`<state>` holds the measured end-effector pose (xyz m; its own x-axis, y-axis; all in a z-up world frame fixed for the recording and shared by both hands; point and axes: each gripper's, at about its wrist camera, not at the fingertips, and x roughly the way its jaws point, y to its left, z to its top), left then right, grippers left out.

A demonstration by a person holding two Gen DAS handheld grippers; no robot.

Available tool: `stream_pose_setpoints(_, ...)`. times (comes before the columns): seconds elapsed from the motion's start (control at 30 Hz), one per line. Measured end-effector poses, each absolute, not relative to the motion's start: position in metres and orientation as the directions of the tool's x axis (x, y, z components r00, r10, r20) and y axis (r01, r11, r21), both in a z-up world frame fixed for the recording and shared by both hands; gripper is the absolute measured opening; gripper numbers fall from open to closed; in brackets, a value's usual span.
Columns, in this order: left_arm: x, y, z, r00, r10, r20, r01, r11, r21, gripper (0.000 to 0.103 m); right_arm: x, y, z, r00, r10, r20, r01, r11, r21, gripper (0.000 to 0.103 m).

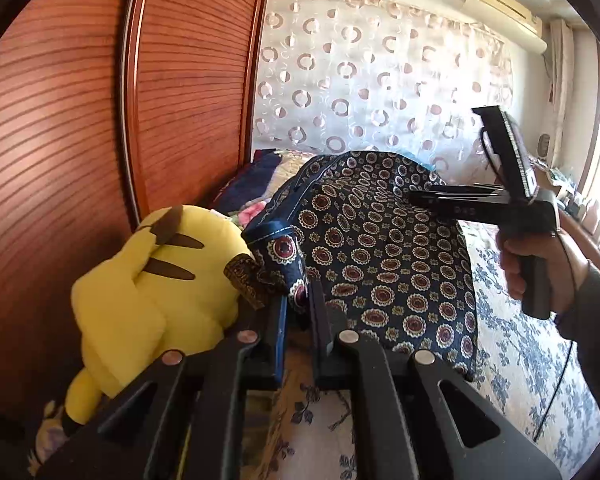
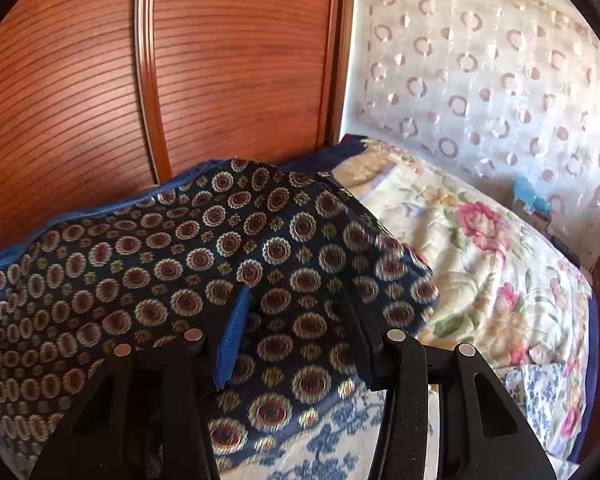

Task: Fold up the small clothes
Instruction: 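Carry the shirt bundle with both grippers toward the yellow plush toy, then lower the shirt onto the gold cushion and open both grippers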

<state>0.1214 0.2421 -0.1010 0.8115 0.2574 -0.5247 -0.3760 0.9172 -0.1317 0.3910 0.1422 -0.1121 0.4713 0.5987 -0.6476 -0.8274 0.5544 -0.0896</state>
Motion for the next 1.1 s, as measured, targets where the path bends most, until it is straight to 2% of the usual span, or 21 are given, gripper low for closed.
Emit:
stream_pose_setpoints(0.1, 0.114, 0.235, -0.096, 0.809, 0.283, -0.516, -0.384, 0.918, -0.098, 0.008, 0.377, 0.131, -0.105, 0.48, 0.601, -0.639, -0.824, 0.56, -0.092, 0.047)
stream_pose_setpoints(0.17, 0.11, 0.231, -0.092, 0.809, 0.287, -0.513, -0.381, 0.921, -0.085, 0.012, 0.368, 0.12, -0.099, 0.482, 0.608, -0.63, -0.817, 0.571, -0.074, 0.047)
stream_pose_setpoints(0.23, 0.105, 0.226, -0.088, 0.814, 0.284, -0.507, -0.369, 0.926, -0.074, 0.031, 0.356, 0.108, -0.094, 0.48, 0.621, -0.62, -0.817, 0.573, -0.059, 0.047)
stream_pose_setpoints(0.37, 0.098, 0.211, -0.08, 0.828, 0.276, -0.489, -0.341, 0.939, -0.047, 0.042, 0.33, 0.079, -0.084, 0.48, 0.644, -0.596, -0.815, 0.579, -0.031, 0.047)
stream_pose_setpoints(0.43, 0.094, 0.203, -0.075, 0.839, 0.26, -0.477, -0.318, 0.947, -0.044, 0.058, 0.316, 0.065, -0.079, 0.484, 0.654, -0.582, -0.813, 0.582, -0.022, 0.047)
stream_pose_setpoints(0.67, 0.087, 0.176, -0.066, 0.859, 0.216, -0.464, -0.256, 0.966, -0.024, 0.064, 0.282, 0.018, -0.068, 0.507, 0.659, -0.556, -0.796, 0.605, -0.01, 0.047)
stream_pose_setpoints(0.73, 0.087, 0.167, -0.065, 0.862, 0.205, -0.463, -0.242, 0.97, -0.02, 0.073, 0.272, 0.004, -0.068, 0.516, 0.657, -0.55, -0.789, 0.614, -0.007, 0.048)
stream_pose_setpoints(0.8, 0.087, 0.156, -0.066, 0.868, 0.177, -0.464, -0.21, 0.977, -0.019, 0.074, 0.262, -0.01, -0.068, 0.525, 0.651, -0.549, -0.78, 0.626, -0.003, 0.048)
stream_pose_setpoints(1.1, 0.089, 0.104, -0.074, 0.869, 0.064, -0.491, -0.089, 0.996, -0.026, 0.074, 0.232, -0.082, -0.08, 0.591, 0.584, -0.556, -0.701, 0.713, 0.004, 0.065)
